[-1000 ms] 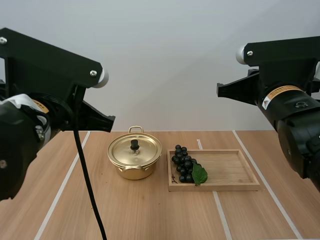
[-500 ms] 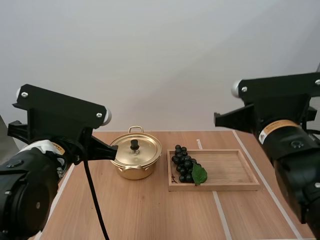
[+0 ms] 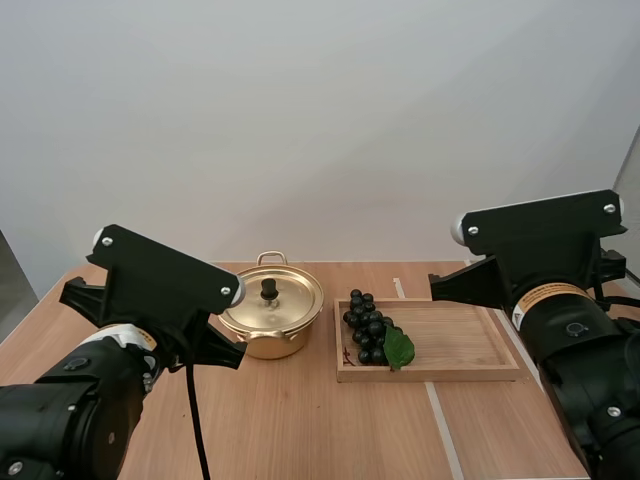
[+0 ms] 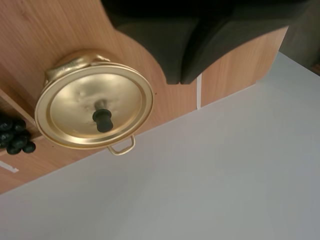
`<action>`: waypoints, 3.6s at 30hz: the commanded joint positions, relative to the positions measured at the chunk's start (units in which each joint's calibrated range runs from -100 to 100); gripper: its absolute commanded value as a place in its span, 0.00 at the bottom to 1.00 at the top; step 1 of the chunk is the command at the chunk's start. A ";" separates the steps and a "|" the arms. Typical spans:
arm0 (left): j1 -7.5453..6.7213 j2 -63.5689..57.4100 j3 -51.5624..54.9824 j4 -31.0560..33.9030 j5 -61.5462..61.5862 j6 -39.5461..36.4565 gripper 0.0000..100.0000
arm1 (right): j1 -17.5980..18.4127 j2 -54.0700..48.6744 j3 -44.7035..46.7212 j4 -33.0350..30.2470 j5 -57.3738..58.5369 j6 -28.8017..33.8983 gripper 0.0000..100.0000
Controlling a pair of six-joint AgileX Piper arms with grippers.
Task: Open the pot, put the pineapple inside, and close it
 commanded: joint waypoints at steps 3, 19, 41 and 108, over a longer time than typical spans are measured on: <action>-0.34 0.95 1.25 0.00 -3.50 0.45 0.00 | -0.30 -2.54 0.17 0.78 -1.51 -0.36 0.00; 2.37 -0.60 1.24 2.69 -12.18 -0.38 0.00 | 8.74 -7.13 12.84 -0.81 -2.84 -0.36 0.00; -4.01 -19.75 10.53 1.48 0.85 -6.32 0.00 | 7.03 -20.83 13.12 5.36 11.28 -0.25 0.00; -4.30 -19.75 17.04 4.89 -2.73 -19.89 0.00 | 4.99 -20.83 19.26 15.76 22.83 -1.52 0.00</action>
